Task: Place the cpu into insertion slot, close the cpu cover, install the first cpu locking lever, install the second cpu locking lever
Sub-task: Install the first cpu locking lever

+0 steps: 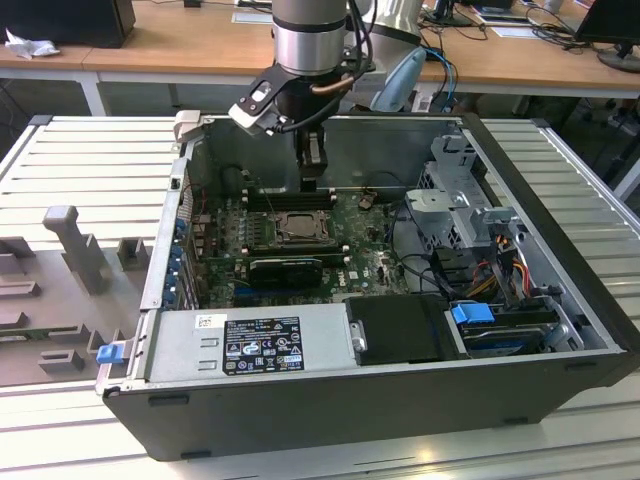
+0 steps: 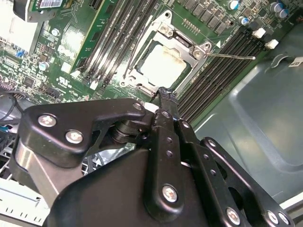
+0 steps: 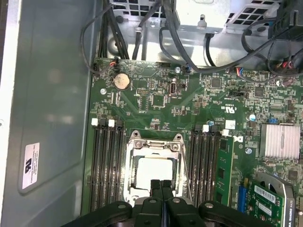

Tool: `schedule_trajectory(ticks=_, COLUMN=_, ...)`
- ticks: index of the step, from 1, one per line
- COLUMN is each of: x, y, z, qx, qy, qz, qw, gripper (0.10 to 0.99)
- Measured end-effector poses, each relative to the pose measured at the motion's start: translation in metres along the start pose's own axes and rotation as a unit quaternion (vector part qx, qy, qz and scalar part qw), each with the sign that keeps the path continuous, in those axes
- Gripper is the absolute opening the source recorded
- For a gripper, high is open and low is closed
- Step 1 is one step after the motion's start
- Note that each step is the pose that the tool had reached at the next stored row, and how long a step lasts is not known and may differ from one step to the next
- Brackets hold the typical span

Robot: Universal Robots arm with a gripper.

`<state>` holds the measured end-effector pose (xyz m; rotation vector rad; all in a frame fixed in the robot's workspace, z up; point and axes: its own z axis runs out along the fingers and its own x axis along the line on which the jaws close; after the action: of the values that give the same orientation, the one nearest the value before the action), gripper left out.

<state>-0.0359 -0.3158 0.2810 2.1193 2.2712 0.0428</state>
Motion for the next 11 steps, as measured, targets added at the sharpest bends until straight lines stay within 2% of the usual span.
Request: schedule_trajectory(ticks=11, x=0.0, y=0.0, z=0.0001, qx=-0.0003, qy=0.0017, qz=-0.041, qw=0.9992, gripper=0.106)
